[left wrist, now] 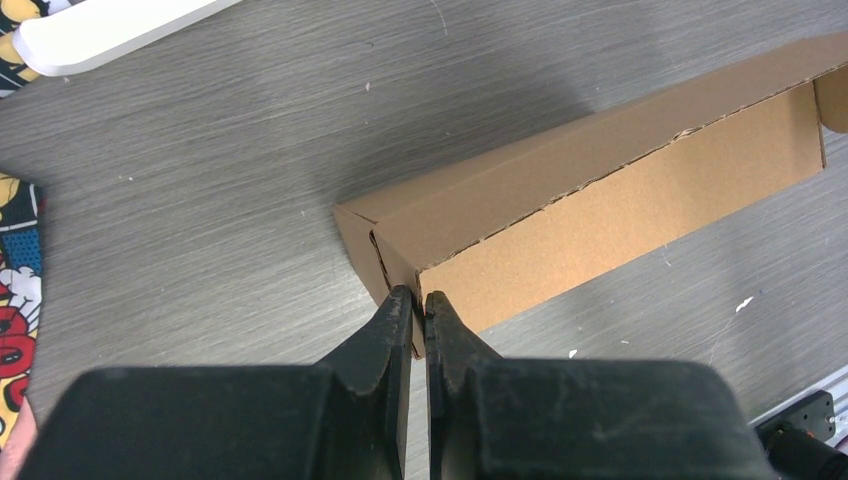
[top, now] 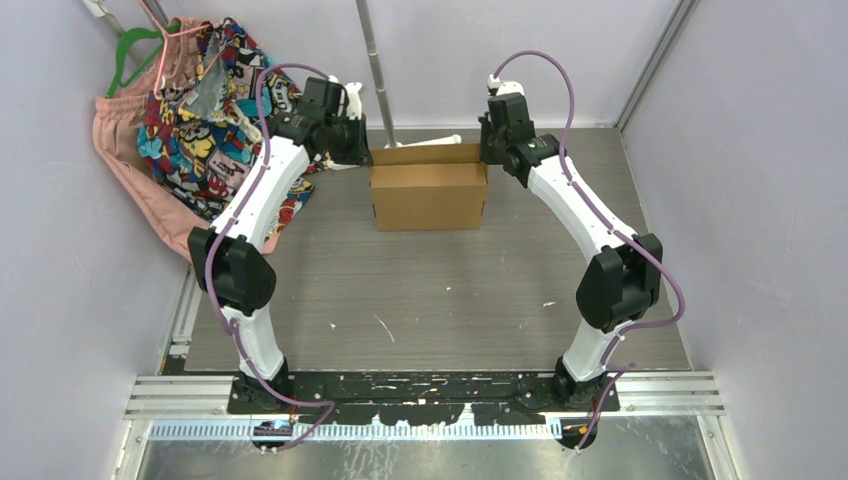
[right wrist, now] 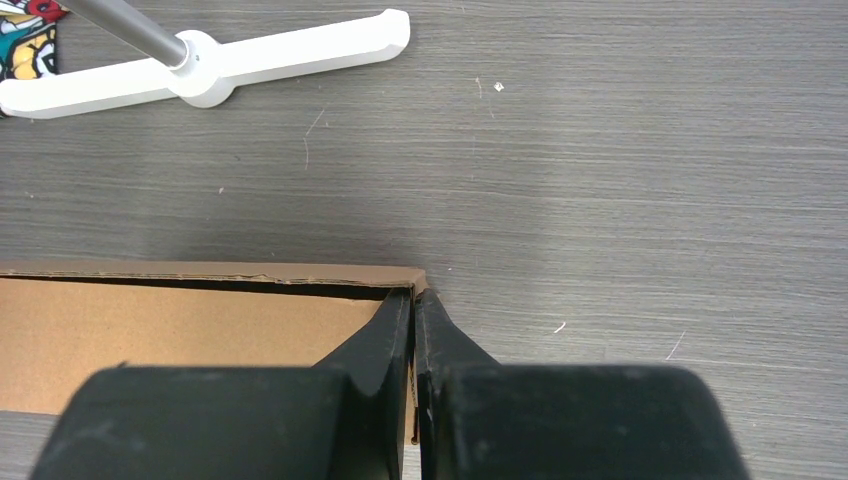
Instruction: Fold the paper box
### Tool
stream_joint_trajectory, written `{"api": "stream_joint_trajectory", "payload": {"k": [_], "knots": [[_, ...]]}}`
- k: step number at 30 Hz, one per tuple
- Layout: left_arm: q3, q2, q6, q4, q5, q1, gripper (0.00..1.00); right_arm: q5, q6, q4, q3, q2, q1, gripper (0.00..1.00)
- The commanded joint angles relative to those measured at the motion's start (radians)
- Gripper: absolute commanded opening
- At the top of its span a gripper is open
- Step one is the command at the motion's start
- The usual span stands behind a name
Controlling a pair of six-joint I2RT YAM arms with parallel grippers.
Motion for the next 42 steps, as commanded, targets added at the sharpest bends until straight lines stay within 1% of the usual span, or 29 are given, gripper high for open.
{"api": "stream_joint_trajectory", "payload": {"k": [1, 14, 22, 30, 42], "knots": [[-0.029, -0.037, 0.000, 0.032, 0.074, -0.034, 0.08, -0.107, 0.043, 0.008, -0.038, -0.019, 0.063, 0.01], [-0.058, -0.050, -0.005, 0.051, 0.073, -0.036, 0.07, -0.096, 0.044, 0.021, -0.052, -0.019, 0.077, 0.01], [-0.112, -0.070, -0.006, 0.090, 0.065, -0.044, 0.07, -0.083, 0.044, 0.065, -0.106, -0.041, 0.085, 0.01], [-0.127, -0.079, -0.005, 0.100, 0.058, -0.051, 0.06, -0.070, 0.052, 0.094, -0.142, -0.055, 0.095, 0.01], [-0.135, -0.076, -0.002, 0.105, 0.053, -0.057, 0.06, -0.078, 0.057, 0.054, -0.091, -0.045, 0.102, 0.01]]}}
